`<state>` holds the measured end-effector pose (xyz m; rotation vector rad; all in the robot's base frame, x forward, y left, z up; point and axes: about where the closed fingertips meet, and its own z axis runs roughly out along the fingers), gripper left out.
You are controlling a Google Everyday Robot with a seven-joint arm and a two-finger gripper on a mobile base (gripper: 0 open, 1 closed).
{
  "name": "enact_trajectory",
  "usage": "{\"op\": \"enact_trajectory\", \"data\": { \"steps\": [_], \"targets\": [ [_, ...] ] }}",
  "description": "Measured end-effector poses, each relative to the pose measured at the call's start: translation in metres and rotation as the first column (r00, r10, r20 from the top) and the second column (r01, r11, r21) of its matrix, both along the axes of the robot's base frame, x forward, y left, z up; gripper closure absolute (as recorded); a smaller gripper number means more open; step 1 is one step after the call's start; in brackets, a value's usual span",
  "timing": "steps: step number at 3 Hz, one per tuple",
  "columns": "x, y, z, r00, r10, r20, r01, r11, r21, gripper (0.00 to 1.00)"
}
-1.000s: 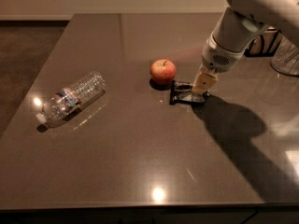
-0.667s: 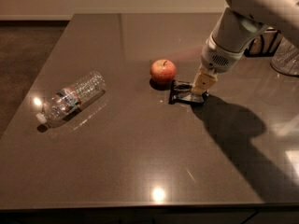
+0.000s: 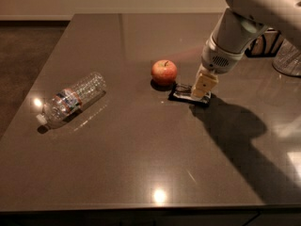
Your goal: Move rxbar chocolate near apple
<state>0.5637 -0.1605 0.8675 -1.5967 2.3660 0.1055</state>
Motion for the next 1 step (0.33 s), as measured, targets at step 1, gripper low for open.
{"op": "enact_trajectory", "data": {
  "steps": [1],
  "targets": [
    [0.0001,0.0008,-0.0006,1.0,0.001,0.0,-0.001,1.0,0.0,0.0]
  ]
}}
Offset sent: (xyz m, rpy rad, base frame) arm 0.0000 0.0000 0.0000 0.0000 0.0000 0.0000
